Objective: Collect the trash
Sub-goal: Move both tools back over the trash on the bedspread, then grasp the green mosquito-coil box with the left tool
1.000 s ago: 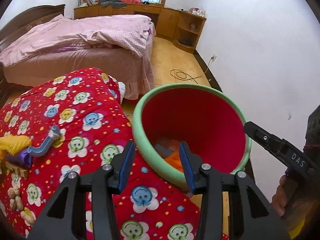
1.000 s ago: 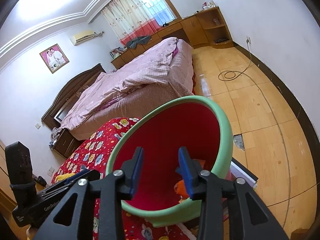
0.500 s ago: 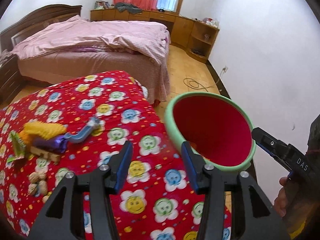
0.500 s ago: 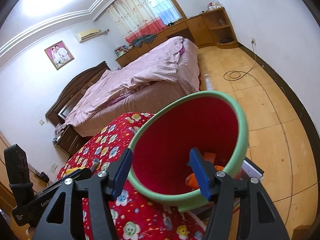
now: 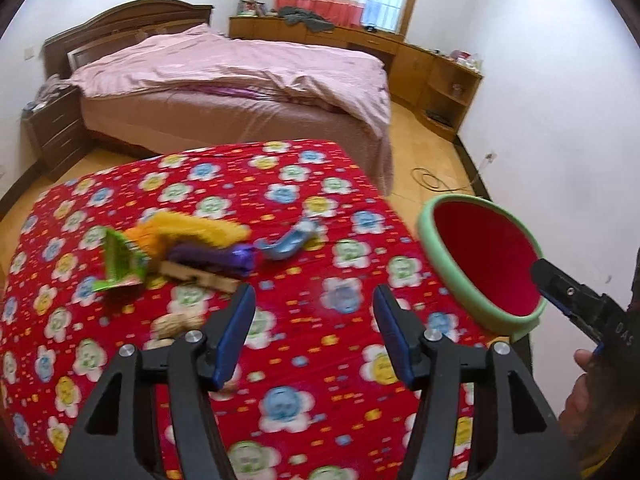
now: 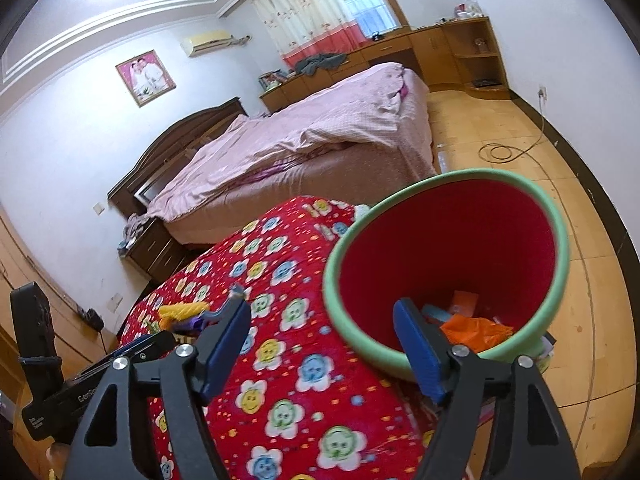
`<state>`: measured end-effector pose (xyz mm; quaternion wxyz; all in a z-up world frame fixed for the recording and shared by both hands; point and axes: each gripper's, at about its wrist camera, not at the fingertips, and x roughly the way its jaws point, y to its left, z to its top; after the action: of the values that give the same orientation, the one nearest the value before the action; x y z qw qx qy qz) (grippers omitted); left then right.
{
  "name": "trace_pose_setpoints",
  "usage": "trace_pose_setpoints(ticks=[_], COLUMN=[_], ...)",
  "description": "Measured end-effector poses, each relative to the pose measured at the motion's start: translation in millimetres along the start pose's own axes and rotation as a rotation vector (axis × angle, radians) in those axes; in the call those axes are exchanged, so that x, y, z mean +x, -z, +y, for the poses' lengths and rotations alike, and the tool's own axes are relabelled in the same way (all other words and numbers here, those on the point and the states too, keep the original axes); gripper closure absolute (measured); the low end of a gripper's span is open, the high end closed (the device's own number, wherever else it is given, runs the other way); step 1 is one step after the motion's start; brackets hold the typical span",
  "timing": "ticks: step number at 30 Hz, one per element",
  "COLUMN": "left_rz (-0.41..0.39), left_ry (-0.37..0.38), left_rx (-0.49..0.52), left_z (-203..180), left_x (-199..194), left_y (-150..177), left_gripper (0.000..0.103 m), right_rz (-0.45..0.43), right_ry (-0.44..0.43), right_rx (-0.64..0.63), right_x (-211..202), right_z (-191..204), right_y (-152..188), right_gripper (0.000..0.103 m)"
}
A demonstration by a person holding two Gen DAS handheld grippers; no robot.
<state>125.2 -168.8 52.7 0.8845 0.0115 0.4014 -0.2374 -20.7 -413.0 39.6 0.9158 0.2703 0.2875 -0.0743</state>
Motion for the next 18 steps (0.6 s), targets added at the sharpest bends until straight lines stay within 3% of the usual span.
trace_pose_setpoints(ticks=[6, 10, 18], left_rz=[-0.002, 0.008, 0.015], left_ry=[-0.075, -0.121, -0.209], left_rx=[-0.055, -0.100, -0.147], left_z=[43.4, 70.7, 112.7], left_x=[-4.4, -2.3, 9.6], left_y=[3.6, 5.7, 6.3], left_gripper=[0.041, 0.034, 0.030], right_rz=[0.030, 0.052, 0.091], right_ry=[-0.013, -0.022, -0.037], right_rx=[-0.028, -0.051, -0.084], right_x=[14.2, 24.6, 47.9], right_z=[24.2, 38.5, 62.7], right_y=[5.3, 7.8, 10.9], right_gripper=[0.025, 0.025, 0.025])
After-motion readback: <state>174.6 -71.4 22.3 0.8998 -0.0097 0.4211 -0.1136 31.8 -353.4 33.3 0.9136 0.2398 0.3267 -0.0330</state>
